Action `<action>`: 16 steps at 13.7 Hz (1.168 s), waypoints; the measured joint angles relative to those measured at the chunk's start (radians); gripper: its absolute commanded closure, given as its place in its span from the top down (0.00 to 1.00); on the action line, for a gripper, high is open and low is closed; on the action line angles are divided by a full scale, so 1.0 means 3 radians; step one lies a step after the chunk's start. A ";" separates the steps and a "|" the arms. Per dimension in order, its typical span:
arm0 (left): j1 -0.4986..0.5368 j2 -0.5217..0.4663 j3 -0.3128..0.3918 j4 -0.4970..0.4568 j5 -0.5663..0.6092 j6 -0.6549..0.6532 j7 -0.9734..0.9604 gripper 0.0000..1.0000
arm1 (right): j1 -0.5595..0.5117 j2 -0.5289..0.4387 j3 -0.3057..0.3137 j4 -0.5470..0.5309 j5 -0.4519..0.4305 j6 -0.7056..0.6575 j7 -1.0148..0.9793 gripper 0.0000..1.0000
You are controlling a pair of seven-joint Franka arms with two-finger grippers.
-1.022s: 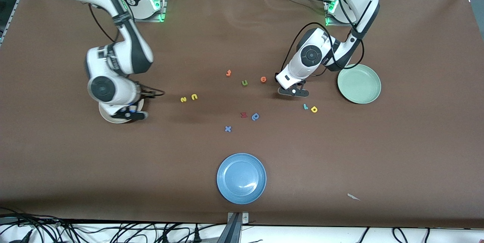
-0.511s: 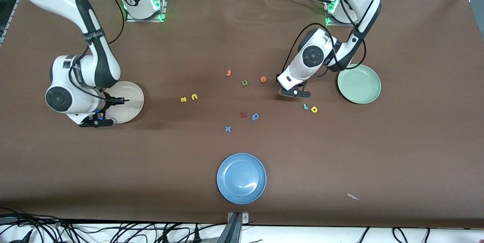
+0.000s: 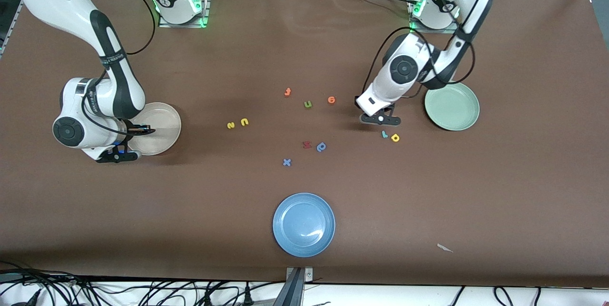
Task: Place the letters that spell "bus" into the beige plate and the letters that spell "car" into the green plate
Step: 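Release the p on the white plate while the left gripper carries the c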
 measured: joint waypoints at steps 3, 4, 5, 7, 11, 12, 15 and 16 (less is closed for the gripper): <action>0.0320 -0.0404 0.0025 -0.0003 0.0004 -0.0425 0.0566 0.00 | 0.0014 -0.0071 0.0195 0.0160 0.0008 -0.0104 0.0281 0.99; 0.0411 -0.0502 0.0063 -0.0008 0.0006 -0.0531 0.0779 0.00 | 0.0017 -0.0115 0.0329 0.0220 0.0008 -0.0182 0.0523 0.99; 0.0461 -0.0568 0.0158 -0.0017 0.0007 -0.0600 0.1012 0.00 | 0.0023 -0.0158 0.0476 0.0265 0.0008 -0.0230 0.0775 0.99; 0.0494 -0.0616 0.0460 -0.0048 0.0008 -0.0636 0.1539 0.00 | 0.0040 -0.0198 0.0758 0.0315 0.0008 -0.0251 0.1307 0.99; 0.0529 -0.0613 0.0967 -0.0101 0.0098 -0.0635 0.2324 0.00 | 0.0104 -0.0161 0.1164 0.0299 0.0008 -0.0194 0.2125 0.99; 0.0529 -0.0608 0.1018 -0.0118 0.0235 -0.0627 0.2351 0.00 | 0.0157 -0.0142 0.1187 0.0249 0.0008 -0.0099 0.2237 0.99; 0.0528 -0.0545 0.1105 -0.0320 0.0395 -0.0395 0.2365 0.33 | 0.0398 -0.0057 0.1197 -0.0083 0.0008 0.0421 0.2514 0.99; 0.0528 -0.0527 0.1108 -0.0411 0.0395 -0.0308 0.2366 0.47 | 0.0428 -0.0027 0.1197 -0.0149 0.0007 0.0520 0.2535 0.99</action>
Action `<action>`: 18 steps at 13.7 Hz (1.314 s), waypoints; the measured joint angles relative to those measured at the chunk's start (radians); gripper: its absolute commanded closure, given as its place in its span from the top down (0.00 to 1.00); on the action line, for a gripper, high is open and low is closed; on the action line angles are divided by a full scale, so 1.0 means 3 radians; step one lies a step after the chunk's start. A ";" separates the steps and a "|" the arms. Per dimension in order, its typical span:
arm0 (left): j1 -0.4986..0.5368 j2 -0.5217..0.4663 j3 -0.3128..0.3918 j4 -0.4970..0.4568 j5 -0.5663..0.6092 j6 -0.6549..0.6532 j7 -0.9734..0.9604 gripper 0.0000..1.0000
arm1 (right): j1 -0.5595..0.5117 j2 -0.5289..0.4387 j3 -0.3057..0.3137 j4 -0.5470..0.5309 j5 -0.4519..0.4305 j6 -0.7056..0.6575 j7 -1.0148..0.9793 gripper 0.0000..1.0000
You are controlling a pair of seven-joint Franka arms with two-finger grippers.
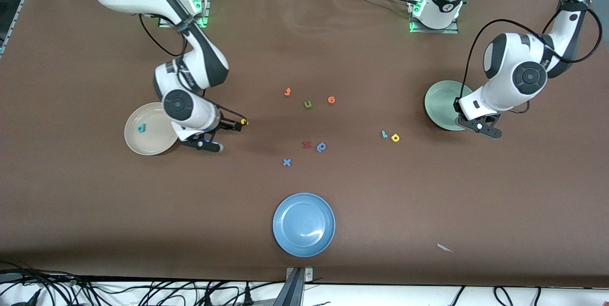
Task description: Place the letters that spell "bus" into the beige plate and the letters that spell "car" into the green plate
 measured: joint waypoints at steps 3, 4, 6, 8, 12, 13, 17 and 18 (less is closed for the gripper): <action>-0.0003 0.0026 0.0000 -0.0166 0.0000 0.0106 0.0000 0.61 | 0.0018 0.0077 -0.0001 -0.0155 -0.0006 0.0285 0.0001 0.94; -0.0003 0.0026 0.0000 -0.0171 0.0000 0.0106 -0.0001 0.60 | 0.0018 0.0082 -0.0003 -0.0173 -0.0007 0.0302 0.0001 0.91; -0.0004 0.0023 0.0000 -0.0170 0.0000 0.0106 -0.0003 0.57 | 0.0018 0.0082 -0.0010 -0.0178 -0.0008 0.0304 0.0001 0.75; -0.0013 0.0017 -0.0003 -0.0161 -0.0042 0.0107 -0.0028 0.58 | 0.0018 0.0082 -0.0011 -0.0179 -0.0010 0.0304 0.0001 0.71; -0.0051 0.0033 -0.0236 -0.0145 -0.1042 0.0128 -0.0121 0.59 | 0.0018 0.0103 -0.0012 -0.0186 -0.0016 0.0306 0.0001 0.61; -0.0076 0.0063 -0.0314 -0.0138 -0.1231 0.0190 -0.0152 0.58 | 0.0018 0.0116 -0.0012 -0.0187 -0.0019 0.0308 0.0001 0.58; -0.0210 0.0354 -0.0646 -0.0092 -0.1355 0.0757 -0.0609 0.58 | 0.0020 0.0125 -0.0012 -0.0189 -0.0035 0.0321 0.0001 0.52; -0.0250 0.0419 -0.0668 -0.0049 -0.1355 0.0823 -0.0669 0.58 | 0.0020 0.0125 -0.0011 -0.0189 -0.0036 0.0323 0.0000 0.51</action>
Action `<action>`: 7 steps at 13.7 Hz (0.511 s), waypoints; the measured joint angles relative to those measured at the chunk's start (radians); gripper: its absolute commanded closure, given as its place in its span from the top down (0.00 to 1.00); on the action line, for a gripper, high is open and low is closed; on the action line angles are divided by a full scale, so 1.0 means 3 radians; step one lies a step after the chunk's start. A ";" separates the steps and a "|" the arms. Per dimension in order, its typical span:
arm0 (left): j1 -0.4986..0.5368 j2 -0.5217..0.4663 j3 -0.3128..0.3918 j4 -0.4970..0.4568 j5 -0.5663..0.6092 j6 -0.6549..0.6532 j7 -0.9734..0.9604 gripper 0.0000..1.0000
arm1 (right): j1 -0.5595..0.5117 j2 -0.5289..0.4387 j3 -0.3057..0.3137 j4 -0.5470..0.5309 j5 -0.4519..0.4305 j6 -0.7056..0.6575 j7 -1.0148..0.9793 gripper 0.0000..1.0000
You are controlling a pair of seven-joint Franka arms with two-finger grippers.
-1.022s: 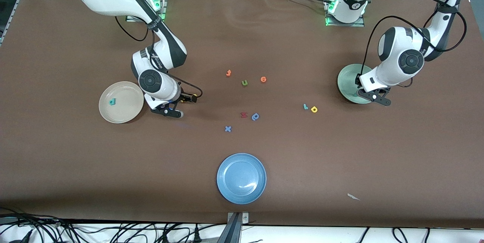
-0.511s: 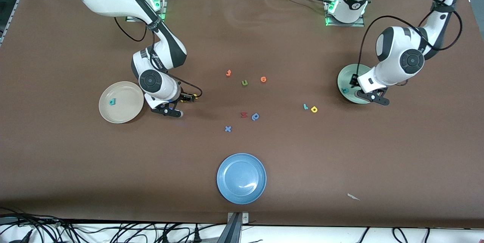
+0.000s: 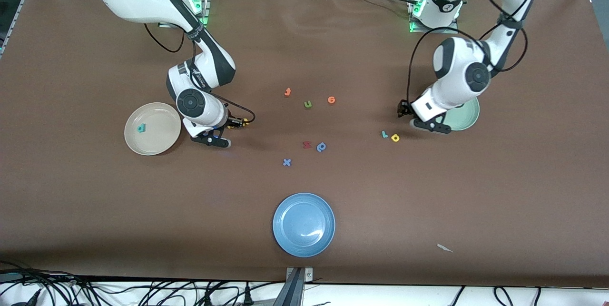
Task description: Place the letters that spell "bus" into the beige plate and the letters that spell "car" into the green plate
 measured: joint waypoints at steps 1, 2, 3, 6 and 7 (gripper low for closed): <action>-0.0021 0.0043 -0.0001 0.0062 0.0000 0.0024 -0.0020 0.58 | 0.0000 0.0000 0.0000 0.0000 -0.0001 0.0001 -0.0001 0.51; -0.0029 0.0074 0.0000 0.0134 0.0000 0.0028 -0.0022 0.58 | 0.0001 -0.0002 0.0003 0.0000 -0.0001 0.0008 -0.0001 0.51; -0.0041 0.0094 -0.0001 0.0205 0.0000 0.0028 -0.0021 0.58 | 0.0001 -0.0002 0.0004 0.0000 -0.0004 0.0010 -0.0001 0.51; -0.0079 0.0155 -0.0001 0.0285 0.0256 0.0144 -0.0012 0.61 | 0.0002 -0.0002 0.0005 0.0000 -0.0055 0.0014 -0.0002 0.51; -0.0090 0.0185 -0.0001 0.0286 0.0376 0.0197 -0.0013 0.64 | 0.0002 -0.0004 0.0005 0.0001 -0.0107 0.0019 -0.0002 0.51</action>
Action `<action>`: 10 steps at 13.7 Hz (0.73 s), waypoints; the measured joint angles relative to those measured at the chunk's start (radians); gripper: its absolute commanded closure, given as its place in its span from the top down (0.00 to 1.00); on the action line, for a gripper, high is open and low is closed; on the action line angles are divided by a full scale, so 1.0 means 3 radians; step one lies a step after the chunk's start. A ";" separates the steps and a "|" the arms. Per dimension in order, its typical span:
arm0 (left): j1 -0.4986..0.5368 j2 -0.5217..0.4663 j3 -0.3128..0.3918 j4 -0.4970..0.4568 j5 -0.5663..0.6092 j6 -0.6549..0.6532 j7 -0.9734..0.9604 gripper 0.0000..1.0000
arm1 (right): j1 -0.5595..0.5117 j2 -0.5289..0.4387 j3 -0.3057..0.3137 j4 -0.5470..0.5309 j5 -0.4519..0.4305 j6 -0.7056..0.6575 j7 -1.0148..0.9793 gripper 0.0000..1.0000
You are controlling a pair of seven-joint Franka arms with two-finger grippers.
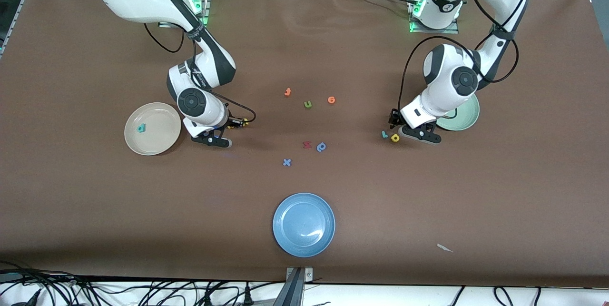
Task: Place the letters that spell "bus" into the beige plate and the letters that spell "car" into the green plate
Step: 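Carry the yellow n to the white plate while the left gripper grasps the a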
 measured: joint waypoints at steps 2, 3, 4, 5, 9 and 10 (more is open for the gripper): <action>-0.0039 0.0064 0.0000 0.0000 0.0127 0.0055 0.0002 0.66 | 0.0000 0.0000 0.0000 0.0000 -0.0055 0.0014 0.0000 0.51; -0.0052 0.0087 0.0000 0.0000 0.0147 0.0081 0.0002 0.68 | 0.0000 0.0000 0.0000 0.0000 -0.0056 0.0014 0.0000 0.50; -0.0058 0.0103 -0.0001 0.0001 0.0151 0.0096 0.0004 0.69 | 0.0000 0.0000 0.0000 0.0000 -0.0057 0.0015 0.0000 0.47; -0.0063 0.0121 -0.0001 0.0001 0.0152 0.0098 0.0006 0.69 | 0.0000 0.0000 0.0000 0.0000 -0.0057 0.0016 0.0000 0.39; -0.0106 0.0197 -0.0001 0.0001 0.0254 0.0126 0.0016 0.55 | 0.0000 -0.0003 0.0004 0.0005 -0.0057 0.0044 -0.0001 0.15; -0.0107 0.0213 0.0000 0.0001 0.0293 0.0134 0.0016 0.56 | 0.0000 -0.0003 0.0004 0.0005 -0.0057 0.0044 -0.0001 0.12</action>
